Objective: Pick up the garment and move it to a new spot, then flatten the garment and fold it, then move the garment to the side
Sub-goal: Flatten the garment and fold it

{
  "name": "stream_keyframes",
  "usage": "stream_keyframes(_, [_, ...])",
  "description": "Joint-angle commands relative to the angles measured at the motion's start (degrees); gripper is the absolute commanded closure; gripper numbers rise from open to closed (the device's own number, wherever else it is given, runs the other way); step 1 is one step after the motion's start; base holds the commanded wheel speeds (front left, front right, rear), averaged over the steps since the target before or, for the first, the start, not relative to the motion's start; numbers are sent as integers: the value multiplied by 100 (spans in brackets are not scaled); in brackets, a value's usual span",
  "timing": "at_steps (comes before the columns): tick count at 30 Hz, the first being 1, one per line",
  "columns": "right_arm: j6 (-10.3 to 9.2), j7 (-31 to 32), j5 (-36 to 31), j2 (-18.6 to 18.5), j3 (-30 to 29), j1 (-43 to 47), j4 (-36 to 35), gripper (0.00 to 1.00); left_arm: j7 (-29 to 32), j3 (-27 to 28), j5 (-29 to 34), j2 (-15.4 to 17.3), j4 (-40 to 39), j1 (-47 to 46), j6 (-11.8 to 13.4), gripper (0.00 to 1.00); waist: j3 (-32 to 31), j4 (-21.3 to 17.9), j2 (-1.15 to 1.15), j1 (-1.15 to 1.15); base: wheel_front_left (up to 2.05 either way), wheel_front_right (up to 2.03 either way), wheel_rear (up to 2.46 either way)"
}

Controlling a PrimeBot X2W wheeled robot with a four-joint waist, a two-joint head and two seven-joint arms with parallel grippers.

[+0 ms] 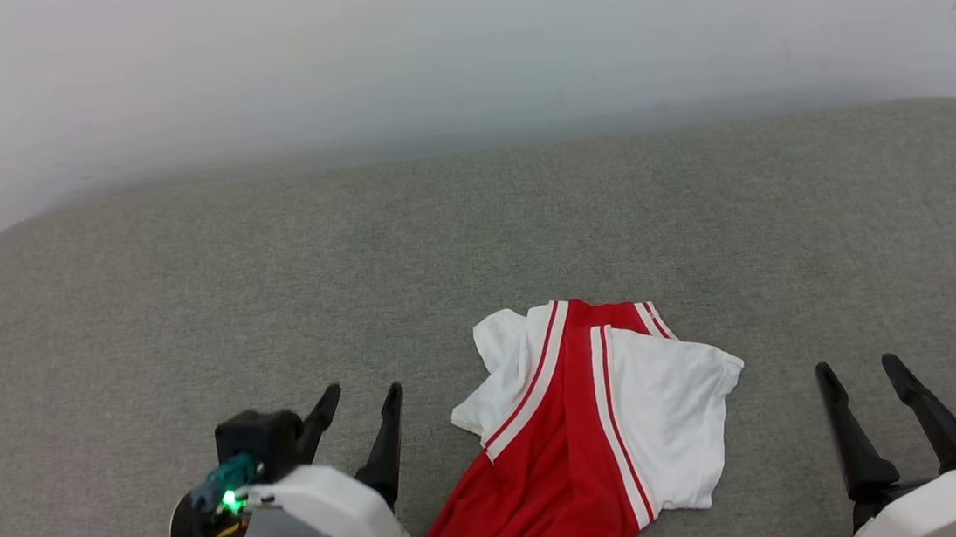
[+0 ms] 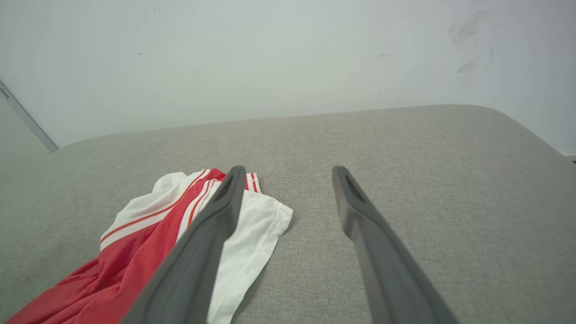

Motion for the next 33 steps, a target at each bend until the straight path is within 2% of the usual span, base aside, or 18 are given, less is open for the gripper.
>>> stream_keyframes(1, [-4, 8, 64, 10, 30, -130, 3, 0, 21, -35, 54, -87, 159, -401, -126, 0, 136, -80, 0, 0, 0, 0, 0])
stream_keyframes(5, [-4, -32, 87, 10, 143, -308, 46, 0, 242, -164, 76, -206, 657, -1226, -437, 0, 410, -286, 0, 0, 0, 0, 0])
stream_keyframes(9, [-4, -101, 162, 11, 254, -540, 153, 0, 559, -291, -30, -286, 1229, -1967, -868, 0, 713, -538, 0, 0, 0, 0, 0])
stream_keyframes(15, [-4, -290, 292, 10, 424, -859, 443, 0, 1337, -567, -105, -326, 2218, -2772, -1334, 0, 1049, -844, 0, 0, 0, 0, 0])
stream_keyframes(16, [-4, -290, 292, 10, 424, -859, 443, 0, 1337, -567, -105, -326, 2218, -2772, -1334, 0, 1049, -844, 0, 0, 0, 0, 0])
stream_keyframes(21, [-4, -431, 384, 10, 511, -973, 646, 0, 2050, -806, -134, -242, 2913, -3156, -1555, 0, 1212, -1000, 0, 0, 0, 0, 0])
stream_keyframes(26, [-4, -558, 470, 11, 541, -1033, 841, 0, 2872, -1233, 5, -176, 3514, -3246, -1635, 0, 1307, -1044, 0, 0, 0, 0, 0])
stream_keyframes(27, [-4, -569, 480, 10, 549, -1051, 864, 0, 3031, -1310, -17, -188, 3594, -3213, -1653, 53, 1332, -1048, 0, 0, 0, 0, 0])
stream_keyframes(28, [-4, -611, 493, 11, 560, -1073, 899, 0, 3207, -1412, -34, -207, 3660, -3163, -1695, 87, 1342, -1048, 0, 0, 0, 0, 0])
stream_keyframes(29, [-4, -621, 522, 10, 568, -1079, 935, 0, 3321, -1490, -61, -227, 3700, -3096, -1722, 100, 1341, -1048, 0, 0, 0, 0, 0])
stream_keyframes(33, [-4, -695, 609, 10, 588, -1096, 1052, 0, 3227, -1604, 49, -190, 3664, -3087, -1727, 100, 1367, -1010, 0, 0, 0, 0, 0])
